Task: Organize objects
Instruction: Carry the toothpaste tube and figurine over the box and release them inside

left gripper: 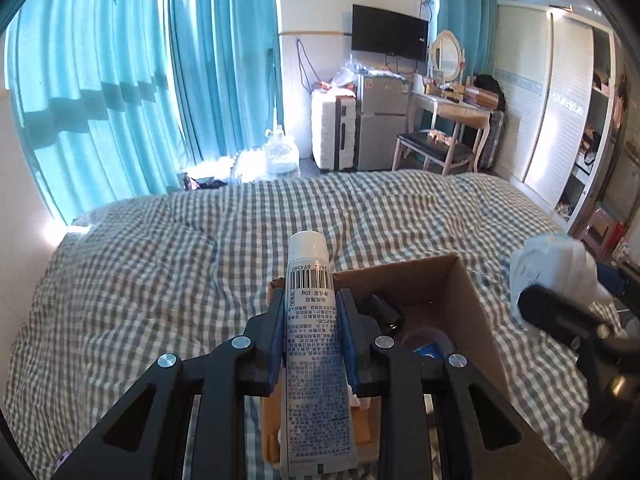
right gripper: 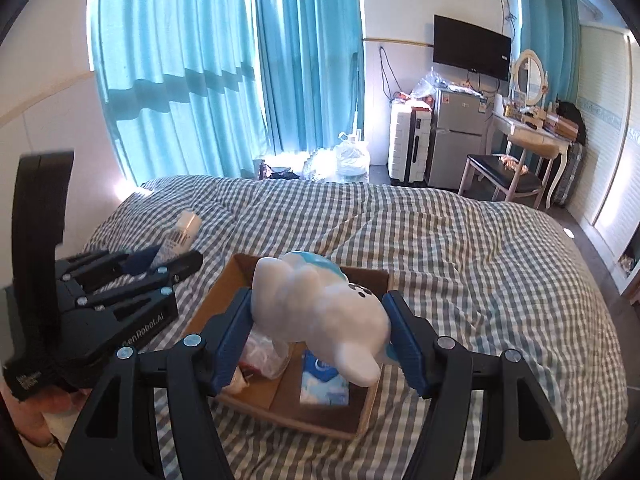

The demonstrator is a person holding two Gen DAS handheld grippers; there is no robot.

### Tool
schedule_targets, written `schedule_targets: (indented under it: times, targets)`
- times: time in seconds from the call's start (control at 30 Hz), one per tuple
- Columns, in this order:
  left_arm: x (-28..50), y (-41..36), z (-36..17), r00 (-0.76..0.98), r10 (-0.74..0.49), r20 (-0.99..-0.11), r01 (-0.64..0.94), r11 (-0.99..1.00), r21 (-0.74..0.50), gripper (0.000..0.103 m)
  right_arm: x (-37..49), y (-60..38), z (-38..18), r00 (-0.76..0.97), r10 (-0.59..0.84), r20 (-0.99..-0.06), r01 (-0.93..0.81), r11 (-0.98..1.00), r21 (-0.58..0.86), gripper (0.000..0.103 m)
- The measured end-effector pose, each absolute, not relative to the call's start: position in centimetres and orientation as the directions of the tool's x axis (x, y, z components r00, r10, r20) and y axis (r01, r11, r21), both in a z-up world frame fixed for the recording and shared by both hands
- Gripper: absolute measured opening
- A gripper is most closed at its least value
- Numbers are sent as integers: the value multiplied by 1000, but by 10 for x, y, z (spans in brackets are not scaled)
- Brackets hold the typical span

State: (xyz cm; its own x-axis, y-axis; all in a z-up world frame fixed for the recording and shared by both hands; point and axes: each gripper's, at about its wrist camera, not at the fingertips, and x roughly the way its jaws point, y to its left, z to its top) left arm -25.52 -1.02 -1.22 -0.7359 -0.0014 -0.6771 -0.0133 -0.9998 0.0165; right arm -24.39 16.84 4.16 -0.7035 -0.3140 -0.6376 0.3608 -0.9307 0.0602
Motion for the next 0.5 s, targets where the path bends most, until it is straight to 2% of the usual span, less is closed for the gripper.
schedule_targets:
  times: [0.3,0.5]
  targets:
    - [-308,-14,-73,-657,73,-750,-63,-997,-42,25,-319,159,-16,-632,-290,-718,337,-938,82,65]
    - [-323,-15,-98,-608,79,-790,-76,-996,-41,25,-337,154,-51,-591,-282,-755,334,-938,89,65]
